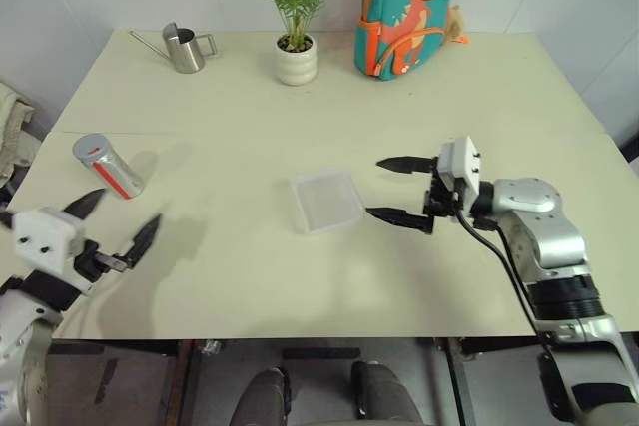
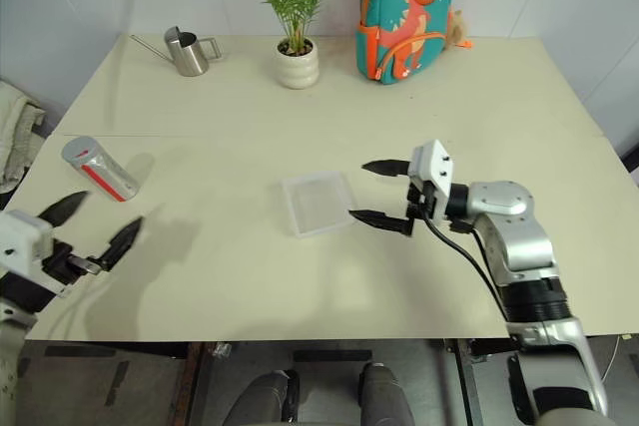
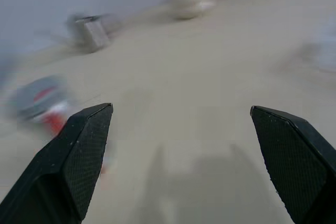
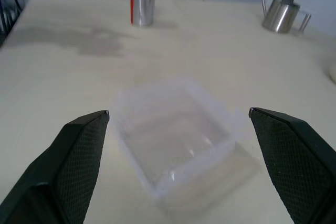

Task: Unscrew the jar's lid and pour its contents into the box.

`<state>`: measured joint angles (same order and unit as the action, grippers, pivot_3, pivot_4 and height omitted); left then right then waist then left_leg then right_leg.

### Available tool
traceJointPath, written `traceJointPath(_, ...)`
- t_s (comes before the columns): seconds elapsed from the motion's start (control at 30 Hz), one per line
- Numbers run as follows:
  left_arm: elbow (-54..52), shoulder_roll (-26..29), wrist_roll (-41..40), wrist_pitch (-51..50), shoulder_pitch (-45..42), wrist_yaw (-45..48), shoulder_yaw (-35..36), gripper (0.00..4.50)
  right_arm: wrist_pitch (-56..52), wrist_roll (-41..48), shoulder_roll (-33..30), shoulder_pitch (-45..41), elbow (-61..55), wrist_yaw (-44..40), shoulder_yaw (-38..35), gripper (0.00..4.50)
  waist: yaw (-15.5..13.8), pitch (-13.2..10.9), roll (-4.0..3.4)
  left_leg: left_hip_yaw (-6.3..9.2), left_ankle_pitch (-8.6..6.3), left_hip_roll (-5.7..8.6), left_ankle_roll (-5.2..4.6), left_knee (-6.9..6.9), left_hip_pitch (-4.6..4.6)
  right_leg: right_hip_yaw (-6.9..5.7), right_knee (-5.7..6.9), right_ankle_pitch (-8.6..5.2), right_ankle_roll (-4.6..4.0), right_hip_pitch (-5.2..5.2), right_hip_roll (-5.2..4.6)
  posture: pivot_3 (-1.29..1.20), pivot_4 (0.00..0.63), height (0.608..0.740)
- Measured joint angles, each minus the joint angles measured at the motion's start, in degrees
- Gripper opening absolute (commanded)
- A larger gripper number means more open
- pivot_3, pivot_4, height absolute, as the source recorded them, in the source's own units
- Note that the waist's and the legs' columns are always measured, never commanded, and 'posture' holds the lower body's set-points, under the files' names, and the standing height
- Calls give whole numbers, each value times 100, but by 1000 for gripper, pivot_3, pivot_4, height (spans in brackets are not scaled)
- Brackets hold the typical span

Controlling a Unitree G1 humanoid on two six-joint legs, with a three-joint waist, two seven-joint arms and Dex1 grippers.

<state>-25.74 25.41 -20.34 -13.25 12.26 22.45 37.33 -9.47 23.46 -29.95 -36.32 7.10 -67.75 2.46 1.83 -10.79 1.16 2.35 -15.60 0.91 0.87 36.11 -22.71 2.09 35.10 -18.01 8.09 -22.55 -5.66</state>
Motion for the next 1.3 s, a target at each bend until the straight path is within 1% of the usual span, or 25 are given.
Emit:
traceJointPath(0.1, -135, -601, 253, -226, 68, -998, 206, 4475, -183, 42, 318, -520, -1, 49, 144, 4500, -29, 0, 1, 8, 2, -5, 7, 5, 1, -6, 15, -1, -3, -4, 12, 0, 150, 740)
traceJointPath(0.17, -106, -690, 316, -267, 21, -1377, 318, 4475, -272, 76, 506, -731, -35, 69, 181, 4500, -75, 7, 12, 21, 4, -3, 8, 9, 1, -19, 21, -2, -7, 0, 14, 0, 150, 740)
traceJointPath(0.3, 294, -708, 359, -255, -567, -1872, 479, 4475, -340, 94, 931, -887, -46, 85, 382, 4500, -167, 9, 15, 19, 10, 19, -2, 15, 7, -17, 34, -1, -7, 5, 8, 0, 150, 740)
traceJointPath(0.43, 978, -518, 376, -169, -1093, -1799, 194, 4475, -340, 56, 1242, -954, -169, 185, 606, 4500, -177, 12, 20, 20, 12, 26, -3, 14, 7, -21, 38, -1, -6, 2, 4, 0, 150, 740)
traceJointPath(0.6, 1991, -371, 470, 156, -1875, -1735, -157, 4475, -271, -45, 1562, -990, -238, 486, 633, 4500, -149, 14, 22, 16, 13, 24, 4, 6, 6, -23, 51, 0, -5, -6, 10, 0, 150, 740)
traceJointPath(0.7, 2477, -163, 557, 336, -2187, -1677, -351, 4475, -187, -103, 1709, -1000, -237, 607, 636, 4500, -111, 14, 23, 12, 32, 25, 42, -4, 5, -30, 58, 0, -5, -14, 13, 0, 150, 740)
traceJointPath(1.03, 4100, 264, 876, 831, -3198, -1664, -805, 4475, -192, -123, 1797, -988, -394, 720, 625, 4500, -30, 15, 24, 11, 29, 25, 40, -3, -1, -44, 72, 0, -5, -25, 4, 0, 150, 740)
traceJointPath(1.2, 4634, 289, 1039, 1106, -3615, -1667, -1101, 4475, -277, -44, 1806, -949, -585, 741, 626, 4500, -23, 15, 24, 7, 28, 24, 40, -3, -2, -46, 72, 0, -4, -27, 3, 0, 150, 740)
traceJointPath(1.3, 4872, 289, 1114, 1227, -3748, -1767, -1150, 4475, -328, -9, 1804, -945, -652, 773, 625, 4500, -20, 15, 25, 2, 28, 23, 41, -4, -6, -48, 78, 0, -4, -40, 3, 0, 150, 740)
